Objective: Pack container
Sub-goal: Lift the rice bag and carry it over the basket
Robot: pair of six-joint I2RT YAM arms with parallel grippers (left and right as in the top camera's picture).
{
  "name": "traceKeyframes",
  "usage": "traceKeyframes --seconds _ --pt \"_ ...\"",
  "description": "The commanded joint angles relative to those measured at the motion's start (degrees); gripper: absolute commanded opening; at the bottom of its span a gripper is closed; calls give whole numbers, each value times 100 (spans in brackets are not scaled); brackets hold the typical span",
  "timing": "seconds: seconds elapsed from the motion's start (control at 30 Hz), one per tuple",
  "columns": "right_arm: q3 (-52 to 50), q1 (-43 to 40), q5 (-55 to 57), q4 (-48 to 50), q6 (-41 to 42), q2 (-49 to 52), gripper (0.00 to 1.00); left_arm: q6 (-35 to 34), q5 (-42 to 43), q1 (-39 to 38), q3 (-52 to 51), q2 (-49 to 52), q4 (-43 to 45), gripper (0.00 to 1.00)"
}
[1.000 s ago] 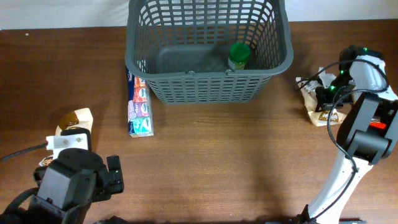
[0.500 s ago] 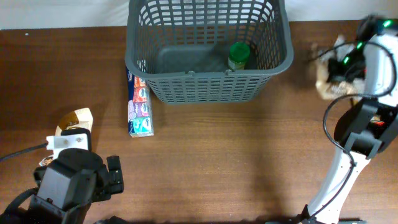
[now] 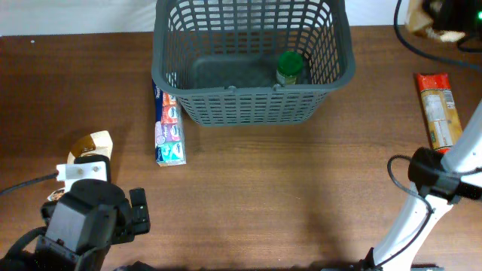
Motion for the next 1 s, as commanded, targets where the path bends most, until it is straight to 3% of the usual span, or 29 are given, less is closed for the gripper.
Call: traceKeyframes --seconds 0.0,0.2,0.6,0.77,0.97 --pt "175 323 -1432 341 452 -581 4 74 -22 35 -17 9 -2 100" --pt "175 1268 -1749 763 588 -824 4 72 26 35 -17 9 -2 100" --pt "-76 3683 1471 667 555 -623 4 74 68 35 -17 9 0 99" --pt "-898 4175 3023 719 490 -557 4 74 68 35 -17 9 -2 100" --pt "-2479 4194 3370 1228 308 -555 4 74 68 35 -17 9 0 100"
